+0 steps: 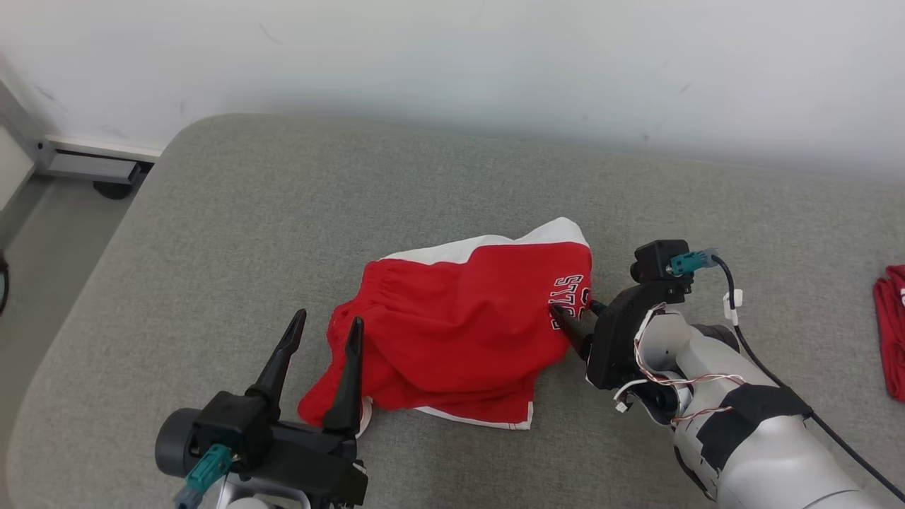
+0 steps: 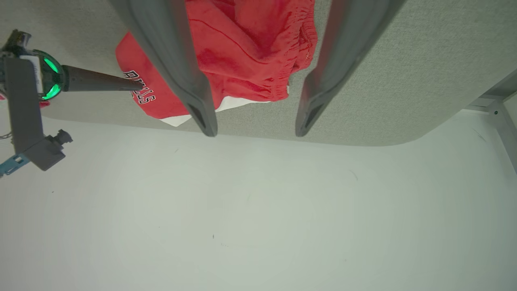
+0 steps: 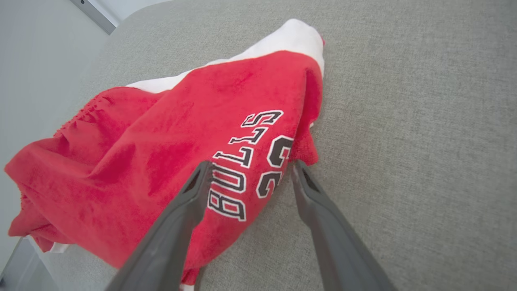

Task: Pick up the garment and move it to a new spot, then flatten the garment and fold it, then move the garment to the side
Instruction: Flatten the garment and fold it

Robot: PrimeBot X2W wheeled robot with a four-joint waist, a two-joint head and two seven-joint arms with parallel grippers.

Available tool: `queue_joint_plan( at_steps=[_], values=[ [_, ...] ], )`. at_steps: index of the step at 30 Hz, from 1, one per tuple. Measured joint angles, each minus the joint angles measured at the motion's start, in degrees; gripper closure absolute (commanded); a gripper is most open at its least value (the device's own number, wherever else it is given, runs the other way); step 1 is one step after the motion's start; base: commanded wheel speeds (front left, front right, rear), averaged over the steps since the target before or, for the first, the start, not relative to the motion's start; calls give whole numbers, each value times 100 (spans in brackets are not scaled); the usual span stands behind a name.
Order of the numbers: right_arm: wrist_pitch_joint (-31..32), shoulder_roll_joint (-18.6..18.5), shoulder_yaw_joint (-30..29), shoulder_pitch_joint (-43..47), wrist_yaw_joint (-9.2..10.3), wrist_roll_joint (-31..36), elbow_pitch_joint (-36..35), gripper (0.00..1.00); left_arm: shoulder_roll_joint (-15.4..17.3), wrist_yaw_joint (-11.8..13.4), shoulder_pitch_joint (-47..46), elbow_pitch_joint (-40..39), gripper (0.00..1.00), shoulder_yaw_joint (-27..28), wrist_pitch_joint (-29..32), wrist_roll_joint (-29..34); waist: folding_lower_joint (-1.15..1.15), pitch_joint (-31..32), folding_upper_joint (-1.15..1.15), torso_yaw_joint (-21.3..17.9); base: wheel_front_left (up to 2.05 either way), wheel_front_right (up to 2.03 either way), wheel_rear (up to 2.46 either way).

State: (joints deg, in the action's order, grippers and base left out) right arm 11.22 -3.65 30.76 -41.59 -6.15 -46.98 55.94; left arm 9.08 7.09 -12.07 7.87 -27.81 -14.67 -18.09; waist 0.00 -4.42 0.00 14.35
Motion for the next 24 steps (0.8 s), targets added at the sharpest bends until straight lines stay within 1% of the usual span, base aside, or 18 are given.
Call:
queue_joint_plan(
  at_steps=[2, 3, 4, 5, 11, 14, 18, 21, 24],
  values=[
    [14, -1, 115, 4, 1, -144, -5, 0, -16, -5, -23, 10, 0, -16, 0, 0, 0, -21, 0, 43, 0, 0, 0],
    [22, -1, 222, 5, 3, -266, -7, 59, -31, -5, -24, 40, 0, -35, 0, 0, 0, -35, 0, 82, 0, 0, 0],
    [22, -1, 286, 4, 10, -305, -12, 84, -33, -5, -24, 52, 0, -33, 0, 0, 0, -40, 0, 97, 0, 0, 0],
    [20, 2, 332, 4, 11, -345, -15, 99, -31, -5, -24, 60, 0, -29, 0, 0, 0, -43, 0, 108, 0, 0, 0],
    [-67, 7, 471, -28, 15, -561, 36, 100, -18, -5, -23, 123, 0, 54, 0, -1, 0, -28, 0, 92, 0, 0, 0],
    [-182, 13, 401, -44, 11, -597, 153, 100, -11, -5, -22, 155, 0, 78, 0, -1, 0, -4, 0, 60, 0, 0, 0],
    [-510, 12, 146, -53, 2, -605, 313, 100, 18, -5, 22, 152, 0, 147, 0, -4, 0, 34, 0, -30, 0, 0, 0],
    [-749, -56, 79, -52, -41, -604, 311, 100, 73, -5, 130, 109, 0, 270, 0, -10, 0, 55, 0, -136, 0, 0, 0],
    [-996, -259, 58, -24, -48, -601, 266, 100, 149, -5, 264, 103, 0, 320, 0, -11, 0, 76, 0, -272, 0, 0, 0]
  ],
)
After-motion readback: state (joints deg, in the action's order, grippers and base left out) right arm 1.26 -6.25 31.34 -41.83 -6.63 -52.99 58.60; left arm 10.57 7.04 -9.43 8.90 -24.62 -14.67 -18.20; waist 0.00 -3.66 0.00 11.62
